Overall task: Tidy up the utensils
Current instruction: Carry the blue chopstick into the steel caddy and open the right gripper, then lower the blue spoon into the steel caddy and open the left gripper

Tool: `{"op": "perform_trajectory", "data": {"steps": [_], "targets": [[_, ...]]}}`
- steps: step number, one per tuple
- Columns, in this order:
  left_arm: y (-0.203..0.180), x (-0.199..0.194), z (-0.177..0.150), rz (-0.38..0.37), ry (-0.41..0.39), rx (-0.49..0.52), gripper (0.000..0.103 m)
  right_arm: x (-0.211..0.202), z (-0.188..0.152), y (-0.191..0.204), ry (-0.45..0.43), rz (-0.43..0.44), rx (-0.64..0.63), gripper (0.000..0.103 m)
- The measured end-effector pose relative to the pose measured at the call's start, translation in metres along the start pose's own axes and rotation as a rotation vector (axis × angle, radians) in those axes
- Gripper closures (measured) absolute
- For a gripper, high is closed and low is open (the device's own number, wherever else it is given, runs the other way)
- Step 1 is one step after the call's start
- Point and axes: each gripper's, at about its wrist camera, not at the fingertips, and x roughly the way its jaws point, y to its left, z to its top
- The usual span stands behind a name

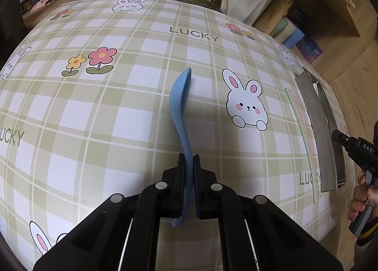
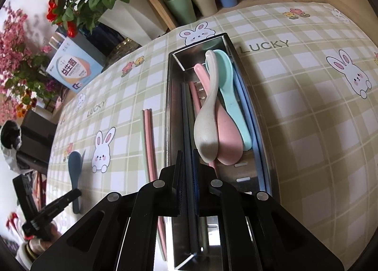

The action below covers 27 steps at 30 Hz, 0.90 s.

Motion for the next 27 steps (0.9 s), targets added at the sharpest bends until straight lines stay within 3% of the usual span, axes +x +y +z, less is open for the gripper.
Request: {"op": "perform_trajectory", "data": {"steps": [6,16,17,19,20,23,27], "targets": [[-0.008,-0.002,-0.002,0.031,0.016,0.033,0.097,-0.012,-0.003,-0.001,-0.017,-0.026,-0.029,0.095],[-0.044,-0.02,0.001,0.013,0.005,0.092,0.097,-0.026,-0.003,-0.008,-0.049,-0.028,-0.046,0.094],[-0.049,-0.022,0.002,0.008,0.004,0.098,0.097,-0.027,-0.004,-0.008,-0.05,-0.028,-0.046,0.089],[-0.062,-0.024,0.006,0.002,-0.001,0.117,0.097,-0.032,-0.004,-0.011,-0.061,-0.028,-0.041,0.07],[-0.07,-0.025,0.008,-0.005,-0.003,0.128,0.097,-0.035,-0.004,-0.012,-0.074,-0.028,-0.038,0.053],[-0.09,-0.026,0.013,-0.018,-0.005,0.152,0.097,-0.043,-0.004,-0.016,-0.088,-0.012,-0.04,0.052],[-0.121,-0.024,0.02,-0.037,-0.001,0.197,0.097,-0.054,-0.001,-0.029,-0.104,-0.02,-0.021,0.039]]}}
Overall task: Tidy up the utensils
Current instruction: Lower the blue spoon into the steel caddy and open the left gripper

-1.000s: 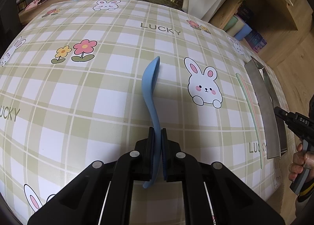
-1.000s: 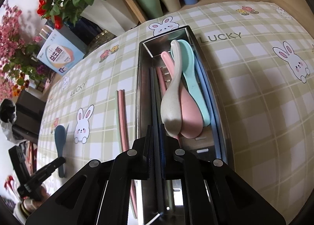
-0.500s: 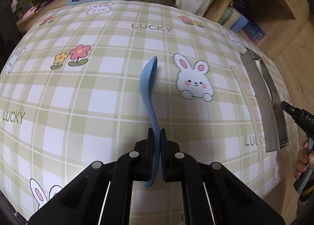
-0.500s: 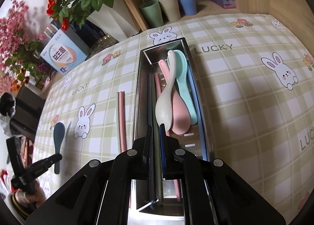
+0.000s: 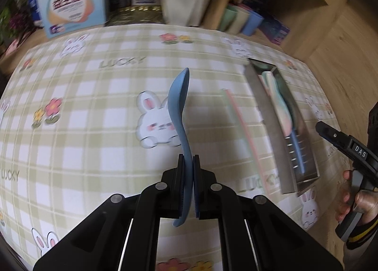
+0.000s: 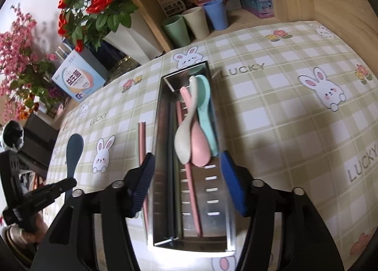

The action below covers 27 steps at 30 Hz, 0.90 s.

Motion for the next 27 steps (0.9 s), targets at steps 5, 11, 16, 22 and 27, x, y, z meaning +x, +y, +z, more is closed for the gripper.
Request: {"op": "perform_trajectory", "data": {"steps": [5,11,16,22,27], "targets": [[-0.046,0.015,0.017,-0.018,0.021,0.074,0.097,-0.01,0.004,-0.023,-0.025,-0.007,0.056,0.024],[-0.097,0.034,0.035,-0.041,0.049,0.136,0.097,-0.019,0.01,-0.049,-0.07,0.001,0.11,0.019],[-0.133,0.057,0.056,-0.036,0.079,0.172,0.097,-0.021,0.014,-0.068,-0.1,0.008,0.157,0.019],[-0.159,0.091,0.075,-0.013,0.15,0.166,0.097,-0.021,0.013,-0.09,-0.115,0.016,0.21,0.019],[-0.166,0.108,0.083,0.027,0.195,0.148,0.097,-0.022,0.013,-0.103,-0.123,0.012,0.244,0.019]]}}
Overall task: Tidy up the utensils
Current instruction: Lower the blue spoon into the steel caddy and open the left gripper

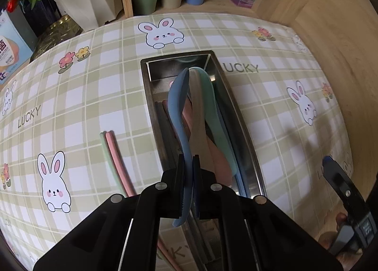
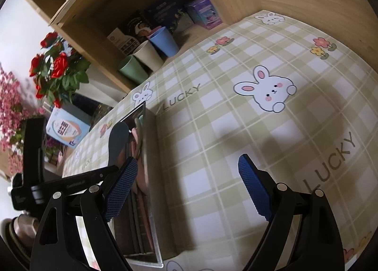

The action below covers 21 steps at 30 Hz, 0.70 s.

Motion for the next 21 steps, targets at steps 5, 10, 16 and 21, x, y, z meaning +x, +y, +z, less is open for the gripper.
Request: {"op": "perform_trajectory", "data": {"steps": [5,10,16,21], "targets": [[-0.003,0.012,0.009,0.03,0.026,-0.01,0.097,0.0,0.003,-0.006,-0.003,0.002,0.02,0.019],[-0.011,0.016,0.018,0.048,0.026,0.01,0.097,0.001,0.003,-0.007,0.0,-0.001,0.022,0.019],[-0.019,0.025,0.028,0.021,0.045,0.014,0.096,-0.001,0.002,-0.007,-0.001,-0.008,0.023,0.019],[-0.018,0.022,0.026,-0.041,0.037,0.023,0.089,-0.005,0.003,-0.006,-0.006,-0.014,0.022,0.019]]}}
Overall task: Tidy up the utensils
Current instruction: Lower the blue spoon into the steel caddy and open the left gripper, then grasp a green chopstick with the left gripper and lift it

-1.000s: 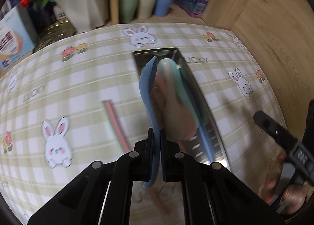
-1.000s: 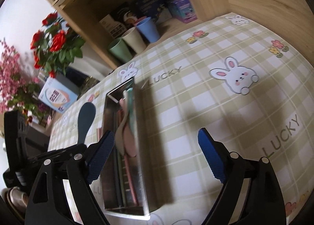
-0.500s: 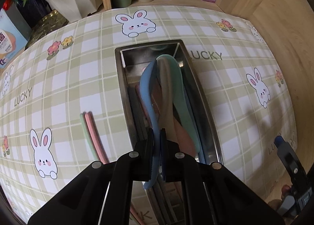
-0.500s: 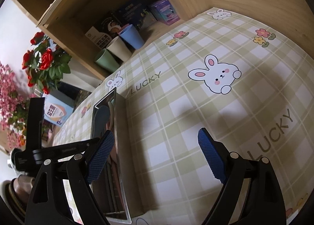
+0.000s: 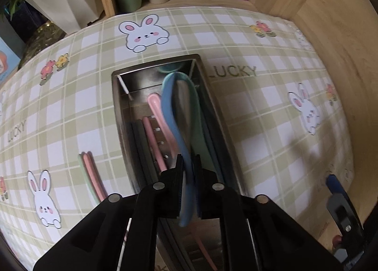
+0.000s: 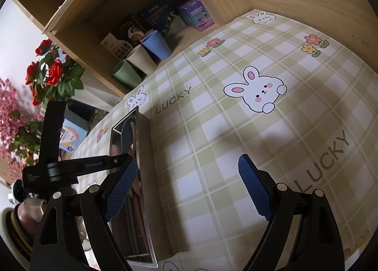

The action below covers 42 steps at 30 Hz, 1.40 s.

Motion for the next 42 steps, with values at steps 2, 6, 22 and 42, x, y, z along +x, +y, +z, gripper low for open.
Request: {"op": "perform_trajectory", "data": {"steps": [2,6,22,42], "targets": [[0.002,-0.008,-0.002,-0.035,-0.015,0.005,0.077,-0.002,0.0,0.002,-0.002,-0.002,-0.003,0.019],[0.011,-0.033,-0.007,-0.129,-0.053,0.016,0.073,-0.005,0.0,0.011,-0.004,0.004,-0.02,0.019],[0.103,-0.074,-0.081,-0.109,-0.147,-0.11,0.073,-0.004,-0.022,0.067,0.04,0.022,-0.118,0.019],[0.102,-0.018,-0.099,-0.062,-0.077,-0.133,0.091,-0.003,-0.025,0.072,0.055,-0.004,-0.14,0.019]]}}
